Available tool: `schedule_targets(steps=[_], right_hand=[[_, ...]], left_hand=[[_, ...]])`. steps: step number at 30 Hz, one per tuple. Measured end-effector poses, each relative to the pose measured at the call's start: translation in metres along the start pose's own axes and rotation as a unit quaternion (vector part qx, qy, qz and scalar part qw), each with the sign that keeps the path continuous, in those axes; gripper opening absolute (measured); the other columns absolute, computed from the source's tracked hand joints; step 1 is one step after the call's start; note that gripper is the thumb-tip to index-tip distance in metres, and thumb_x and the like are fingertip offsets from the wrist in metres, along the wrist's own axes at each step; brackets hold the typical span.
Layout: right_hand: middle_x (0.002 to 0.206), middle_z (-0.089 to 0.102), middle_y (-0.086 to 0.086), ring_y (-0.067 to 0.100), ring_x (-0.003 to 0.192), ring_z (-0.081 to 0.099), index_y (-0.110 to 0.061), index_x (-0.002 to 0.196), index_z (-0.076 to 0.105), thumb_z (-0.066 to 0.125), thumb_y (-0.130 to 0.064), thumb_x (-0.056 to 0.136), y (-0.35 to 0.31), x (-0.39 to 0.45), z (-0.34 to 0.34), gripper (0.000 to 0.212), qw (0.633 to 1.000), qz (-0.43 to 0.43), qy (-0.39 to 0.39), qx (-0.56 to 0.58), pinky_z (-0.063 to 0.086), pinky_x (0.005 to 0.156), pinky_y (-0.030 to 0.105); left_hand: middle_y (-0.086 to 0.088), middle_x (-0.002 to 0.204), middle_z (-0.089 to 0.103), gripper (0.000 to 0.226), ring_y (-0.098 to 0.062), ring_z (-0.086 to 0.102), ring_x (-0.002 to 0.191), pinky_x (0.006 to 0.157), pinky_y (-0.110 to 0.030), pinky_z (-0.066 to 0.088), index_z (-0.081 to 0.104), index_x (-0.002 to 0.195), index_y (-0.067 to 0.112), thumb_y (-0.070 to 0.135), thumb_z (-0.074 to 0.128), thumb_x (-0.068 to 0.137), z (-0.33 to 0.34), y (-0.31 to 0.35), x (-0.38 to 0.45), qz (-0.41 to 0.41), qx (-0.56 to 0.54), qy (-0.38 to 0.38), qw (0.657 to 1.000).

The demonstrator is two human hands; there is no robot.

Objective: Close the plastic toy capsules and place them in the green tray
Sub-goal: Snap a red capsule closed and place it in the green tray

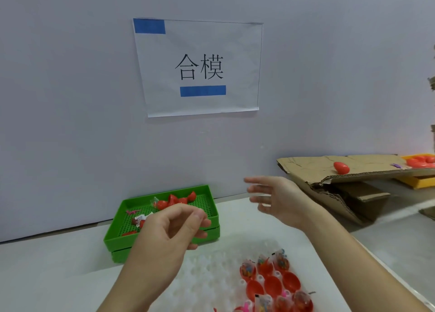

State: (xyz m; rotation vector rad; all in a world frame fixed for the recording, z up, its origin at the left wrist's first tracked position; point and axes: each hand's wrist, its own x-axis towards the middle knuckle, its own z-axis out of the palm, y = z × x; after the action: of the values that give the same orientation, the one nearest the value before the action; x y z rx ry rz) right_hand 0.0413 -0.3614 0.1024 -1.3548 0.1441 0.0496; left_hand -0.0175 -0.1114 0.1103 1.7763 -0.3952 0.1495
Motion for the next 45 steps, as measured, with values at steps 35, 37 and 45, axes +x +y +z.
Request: schedule_targets(steps=[35, 37, 45], right_hand=[[0.072, 0.066, -0.017, 0.005, 0.068, 0.066, -0.036, 0.081, 0.076, 0.081, -0.028, 0.076, 0.021, -0.054, 0.035, 0.011, 0.688, -0.023, -0.163, -0.706, 0.049, 0.053, 0.021], [0.072, 0.064, -0.018, 0.006, 0.069, 0.066, -0.035, 0.084, 0.077, 0.081, -0.027, 0.076, 0.022, -0.053, 0.035, 0.012, 0.686, -0.02, -0.159, -0.71, 0.049, 0.053, 0.021], [0.076, 0.073, -0.018, 0.005, 0.066, 0.07, -0.031, 0.087, 0.08, 0.083, -0.027, 0.074, 0.026, -0.051, 0.037, 0.013, 0.687, -0.023, -0.157, -0.709, 0.058, 0.057, 0.02]], left_hand=[[0.011, 0.086, 0.073, 0.012, -0.006, 0.071, 0.072, 0.065, -0.025, 0.059, 0.07, 0.091, 0.026, 0.029, 0.059, 0.094, 0.0, -0.003, -0.004, -0.015, 0.101, -0.047, 0.994], [0.012, 0.086, 0.073, 0.011, -0.005, 0.071, 0.072, 0.066, -0.026, 0.059, 0.07, 0.091, 0.026, 0.028, 0.06, 0.094, -0.001, -0.003, -0.004, -0.016, 0.101, -0.047, 0.994], [0.015, 0.085, 0.073, 0.012, -0.004, 0.07, 0.074, 0.072, -0.033, 0.06, 0.07, 0.091, 0.028, 0.027, 0.059, 0.096, -0.005, -0.003, -0.004, -0.013, 0.107, -0.047, 0.993]])
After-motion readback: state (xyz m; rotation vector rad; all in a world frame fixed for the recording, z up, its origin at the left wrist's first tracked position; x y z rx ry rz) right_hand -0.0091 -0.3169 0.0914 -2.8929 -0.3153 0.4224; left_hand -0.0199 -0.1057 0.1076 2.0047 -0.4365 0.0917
